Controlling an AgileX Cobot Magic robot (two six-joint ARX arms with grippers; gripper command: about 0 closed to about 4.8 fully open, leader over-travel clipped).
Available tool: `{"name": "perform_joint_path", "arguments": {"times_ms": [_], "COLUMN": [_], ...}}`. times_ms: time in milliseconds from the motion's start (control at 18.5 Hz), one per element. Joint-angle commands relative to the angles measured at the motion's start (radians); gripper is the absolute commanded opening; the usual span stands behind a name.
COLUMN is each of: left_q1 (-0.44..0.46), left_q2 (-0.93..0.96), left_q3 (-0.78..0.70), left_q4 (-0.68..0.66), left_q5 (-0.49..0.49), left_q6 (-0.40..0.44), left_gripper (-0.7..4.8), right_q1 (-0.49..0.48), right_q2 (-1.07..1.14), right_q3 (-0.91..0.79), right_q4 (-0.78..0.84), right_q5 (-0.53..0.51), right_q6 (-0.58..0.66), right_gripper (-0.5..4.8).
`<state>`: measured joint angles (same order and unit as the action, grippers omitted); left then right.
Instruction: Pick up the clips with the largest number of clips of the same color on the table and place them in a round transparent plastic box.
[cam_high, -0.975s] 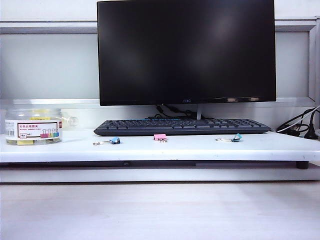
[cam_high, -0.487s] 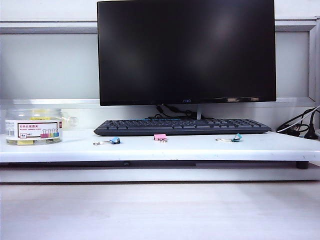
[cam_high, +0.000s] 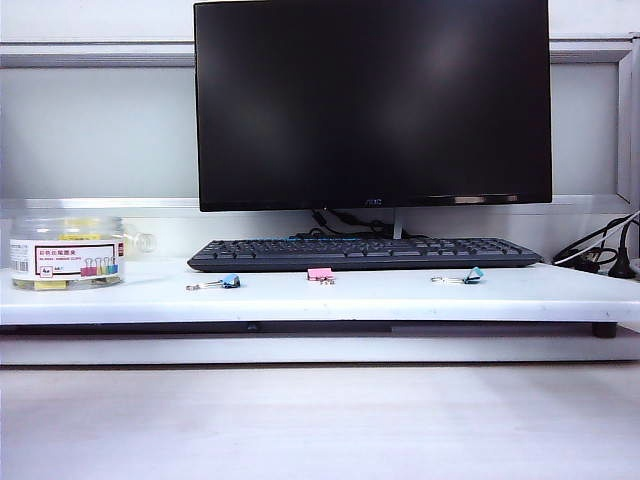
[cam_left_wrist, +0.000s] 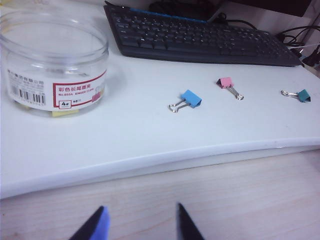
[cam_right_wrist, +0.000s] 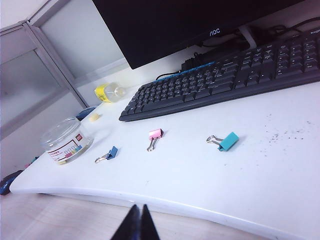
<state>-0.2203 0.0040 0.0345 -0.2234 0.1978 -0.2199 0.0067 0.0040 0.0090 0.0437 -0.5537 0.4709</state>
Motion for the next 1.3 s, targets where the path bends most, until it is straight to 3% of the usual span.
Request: {"name": "perform_joint_path", "arguments": {"times_ms": [54,650,812,1029,1300], "left_q1": [0.000,0.000,0.000,0.000,0.000], "left_q2": [-0.003,-0.003,-0.003,-0.003,-0.003], "left_q3": [-0.007,-0.007,-0.007,-0.007,-0.006], "left_q4": [-0.005,-0.005,-0.008,-0.016,-0.030], "left_q5": [0.001,-0.004,-0.048,-0.101,-0.207], "left_q6": [0.003,0.011,0.083,0.277,0.296], "left_gripper": [1.83,1.83,1.83,1.83,1.83], "right_q1": [0.000,0.000,0.000,0.000,0.000], "right_q2": [-0.002,-0.002,-0.002,-0.002,-0.002], "right_q3": [-0.003,-0.003,-0.003,-0.003,-0.003], "right_q4": [0.013,0.013,0.013,0.013,0.013], "right_q5": [-0.006,-0.003,-0.002,-0.002,-0.003], "right_q6": [0.001,0.000,0.000,0.000,0.000], "right_gripper": [-0.01,-0.01,-0.01,-0.01,-0.01]}}
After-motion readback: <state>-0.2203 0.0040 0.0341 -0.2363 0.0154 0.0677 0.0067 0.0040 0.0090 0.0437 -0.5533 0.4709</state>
